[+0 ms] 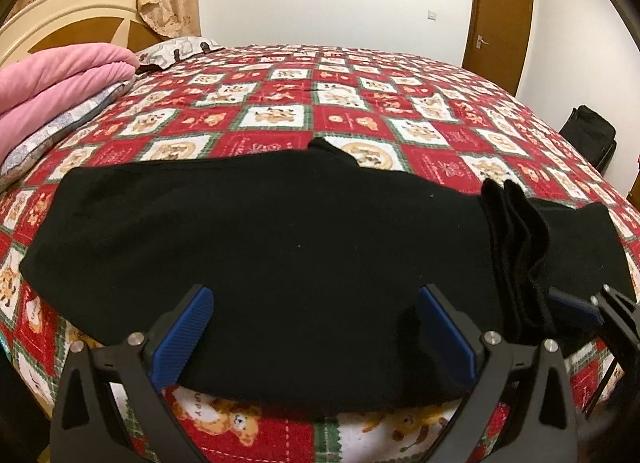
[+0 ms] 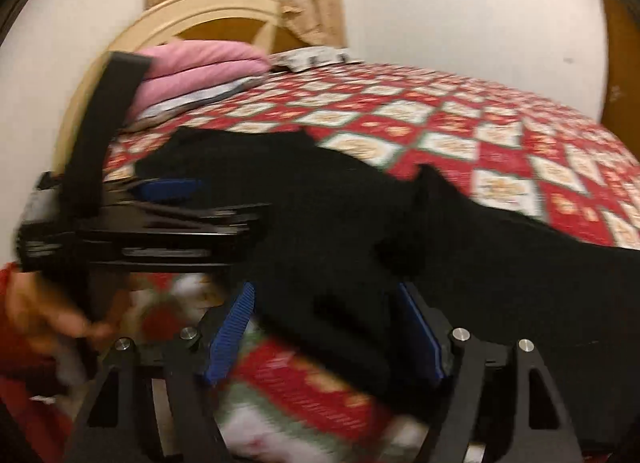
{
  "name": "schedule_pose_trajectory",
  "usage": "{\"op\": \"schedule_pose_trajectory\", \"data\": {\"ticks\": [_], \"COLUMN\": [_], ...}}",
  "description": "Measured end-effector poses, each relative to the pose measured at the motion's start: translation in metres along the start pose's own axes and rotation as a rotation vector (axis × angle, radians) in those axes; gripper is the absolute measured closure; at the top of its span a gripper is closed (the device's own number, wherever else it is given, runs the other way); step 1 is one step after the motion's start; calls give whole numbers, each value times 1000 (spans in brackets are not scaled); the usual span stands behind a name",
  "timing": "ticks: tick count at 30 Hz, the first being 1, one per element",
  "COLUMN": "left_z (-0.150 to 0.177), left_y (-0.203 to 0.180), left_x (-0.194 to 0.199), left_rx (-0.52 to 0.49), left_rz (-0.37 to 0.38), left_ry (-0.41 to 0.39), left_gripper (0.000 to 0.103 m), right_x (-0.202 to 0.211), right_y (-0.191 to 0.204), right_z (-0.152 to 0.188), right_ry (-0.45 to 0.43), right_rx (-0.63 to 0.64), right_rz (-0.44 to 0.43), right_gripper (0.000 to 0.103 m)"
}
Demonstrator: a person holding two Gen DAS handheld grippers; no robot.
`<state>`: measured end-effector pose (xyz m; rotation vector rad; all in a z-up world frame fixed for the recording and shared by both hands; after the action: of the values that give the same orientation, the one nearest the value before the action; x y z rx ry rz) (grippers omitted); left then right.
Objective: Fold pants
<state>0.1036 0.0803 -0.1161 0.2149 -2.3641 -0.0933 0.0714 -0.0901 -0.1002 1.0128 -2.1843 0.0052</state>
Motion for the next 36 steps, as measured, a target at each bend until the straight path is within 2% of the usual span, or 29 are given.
{"op": "schedule_pose_trajectory", "data": {"ticks": [1, 3, 5, 6, 7, 10, 13, 15, 16, 19, 21, 22, 23, 25, 28, 30, 32, 34, 36], "left_z": [-1, -4, -8, -9, -9, -7, -6, -6, -6, -5, -7, -8, -10, -16, -30, -37, -44, -45, -42], "left_y": [1, 7, 9, 8, 7, 3, -3, -7, -10, -17, -21, -23, -26, -34, -56, -71, -92, -112, -126], "left_x": [1, 4, 7, 8, 8, 7, 9, 12, 13, 16, 19, 22, 24, 29, 37, 41, 43, 39, 31], "left_rx": [0, 19, 18, 16, 17, 21, 3, -13, -26, -48, -66, -75, -82, -99, -135, -145, -153, -167, -177], "left_rz": [-4, 0, 2, -2, -5, 17, 23, 21, 21, 38, 44, 51, 56, 83, 118, 144, 173, 184, 153], "left_ry": [-5, -18, -32, -36, -39, -22, -25, -37, -40, -43, -54, -70, -82, -105, -156, -183, -199, -188, -150], "left_gripper": [0, 0, 0, 0, 0, 0, 0, 0, 0, 0, 0, 0, 0, 0, 0, 0, 0, 0, 0], "right_x": [5, 33, 56, 63, 67, 55, 8, -25, -32, -41, -27, -10, 16, 51, 111, 135, 141, 135, 116], "right_y": [4, 4, -11, -23, -40, -69, -92, -93, -85, -79, -80, -83, -87, -92, -107, -120, -132, -147, -167], "right_z": [-2, -9, -18, -24, -30, -40, -46, -46, -51, -62, -62, -61, -59, -56, -43, -30, -20, -10, 2], "right_ry": [-8, -115, -200, -219, -227, -182, -58, 35, 4, 27, -13, -69, -139, -201, -270, -247, -201, -157, -93], "right_rx": [0, -19, -87, -133, -185, -220, -285, -292, -237, -193, -213, -239, -264, -270, -274, -281, -309, -353, -423], "right_rz": [-44, -90, -81, -74, -33, 92, 89, 94, 119, 93, 24, -12, -12, 37, 177, 256, 305, 305, 332], "right_gripper": [29, 33, 59, 80, 87, 87, 87, 87, 85, 85, 85, 85, 85, 85, 85, 85, 85, 85, 85]}}
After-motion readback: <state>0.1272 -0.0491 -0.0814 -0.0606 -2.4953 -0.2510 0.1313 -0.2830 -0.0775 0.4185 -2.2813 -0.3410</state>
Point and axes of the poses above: each gripper's, at about its wrist camera, not at the fingertips, and x roughly against the way its jaws point, y to its left, z to its underside, the point moved 1 cm from there along -x, roughly the way its jaws point, and after that the axes turned 15 degrees about -z, right-handed, at the moved point
